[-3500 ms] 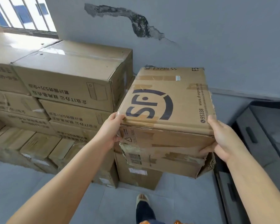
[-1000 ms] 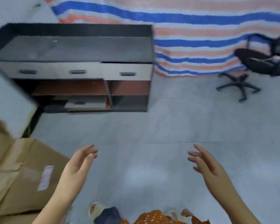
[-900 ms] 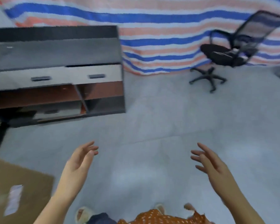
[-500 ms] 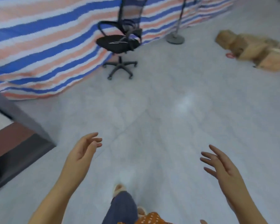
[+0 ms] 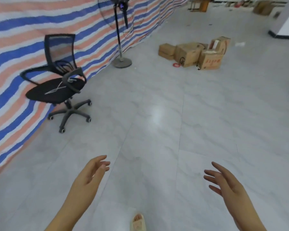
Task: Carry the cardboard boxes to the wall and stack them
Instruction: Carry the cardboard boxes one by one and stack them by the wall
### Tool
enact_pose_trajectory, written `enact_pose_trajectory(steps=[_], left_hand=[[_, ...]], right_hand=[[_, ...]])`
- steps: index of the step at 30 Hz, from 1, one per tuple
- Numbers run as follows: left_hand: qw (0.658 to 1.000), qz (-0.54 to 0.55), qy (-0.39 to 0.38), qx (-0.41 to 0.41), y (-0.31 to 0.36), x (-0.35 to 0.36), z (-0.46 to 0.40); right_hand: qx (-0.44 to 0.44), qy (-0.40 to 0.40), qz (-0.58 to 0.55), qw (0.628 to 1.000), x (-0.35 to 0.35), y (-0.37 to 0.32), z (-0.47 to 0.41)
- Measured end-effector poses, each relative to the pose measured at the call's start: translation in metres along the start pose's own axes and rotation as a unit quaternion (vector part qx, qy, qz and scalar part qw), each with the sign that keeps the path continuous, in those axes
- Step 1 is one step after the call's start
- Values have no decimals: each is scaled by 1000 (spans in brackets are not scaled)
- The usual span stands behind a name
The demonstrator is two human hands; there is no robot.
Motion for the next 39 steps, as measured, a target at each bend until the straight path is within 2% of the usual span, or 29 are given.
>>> enact_pose_trajectory(steps=[5,14,19,25,35,39], left_hand=[[997,-41,-51,45,42,-2,-100],[995,-29,-99,-14,51,45,-216],[996,-13,-77,-40,77,75,-300],[997,24,-52,-42,135,131,-410],[992,4,-100,-76,168,208,-581],[992,-10,-117,-44,193,239,-685]], right_hand=[[-9,14,6,1000,35,-28,-55],[57,39,-22,997,36,-28,-158],[48,42,-2,998,32,-41,-274],[18,42,17,999,17,-97,-419],[75,58,-17,995,3,-102,-586],[79,87,-14,993,11,-117,-671]])
Point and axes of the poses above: each hand's wrist, its own z-axis away from the middle knuckle, its own x-axis out of the palm, y = z × x, the point moved 3 cm from there along -z, towards the middle knuckle, and after that the axes turned 1 degree about -x, right-handed, at the moved point
